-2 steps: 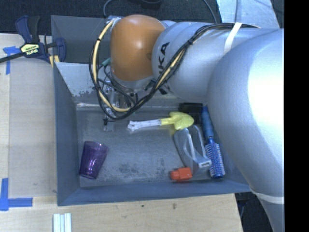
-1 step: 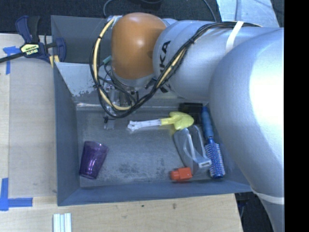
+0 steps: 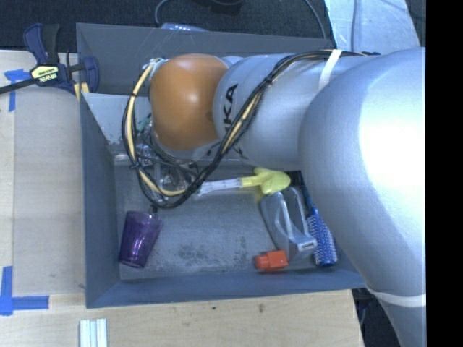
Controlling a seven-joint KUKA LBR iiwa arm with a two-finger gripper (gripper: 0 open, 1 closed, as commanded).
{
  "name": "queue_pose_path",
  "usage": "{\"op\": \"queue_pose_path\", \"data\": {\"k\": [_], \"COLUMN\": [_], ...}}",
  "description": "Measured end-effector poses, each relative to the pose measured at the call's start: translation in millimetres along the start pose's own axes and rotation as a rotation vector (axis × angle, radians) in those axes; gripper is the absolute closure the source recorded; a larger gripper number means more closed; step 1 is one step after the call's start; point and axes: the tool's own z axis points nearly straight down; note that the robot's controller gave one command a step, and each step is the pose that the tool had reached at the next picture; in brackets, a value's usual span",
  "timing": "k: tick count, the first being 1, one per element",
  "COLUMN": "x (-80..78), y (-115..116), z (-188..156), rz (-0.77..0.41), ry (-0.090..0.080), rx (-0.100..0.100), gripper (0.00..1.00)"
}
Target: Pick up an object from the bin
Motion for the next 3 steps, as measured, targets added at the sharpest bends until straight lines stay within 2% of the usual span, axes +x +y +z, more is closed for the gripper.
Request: {"op": "queue_pose_path", "data": {"k": [1, 2, 3], "x": [20.7, 45.4, 71.3], "y": [17, 32, 35], "z": [18, -12, 19], "rz": [-0.201, -0.455, -0.548], "ry": [0.009, -0.001, 0.006], "rx": [0.0, 0.001, 0.004], "gripper": [0.0, 0.0, 0.0]}}
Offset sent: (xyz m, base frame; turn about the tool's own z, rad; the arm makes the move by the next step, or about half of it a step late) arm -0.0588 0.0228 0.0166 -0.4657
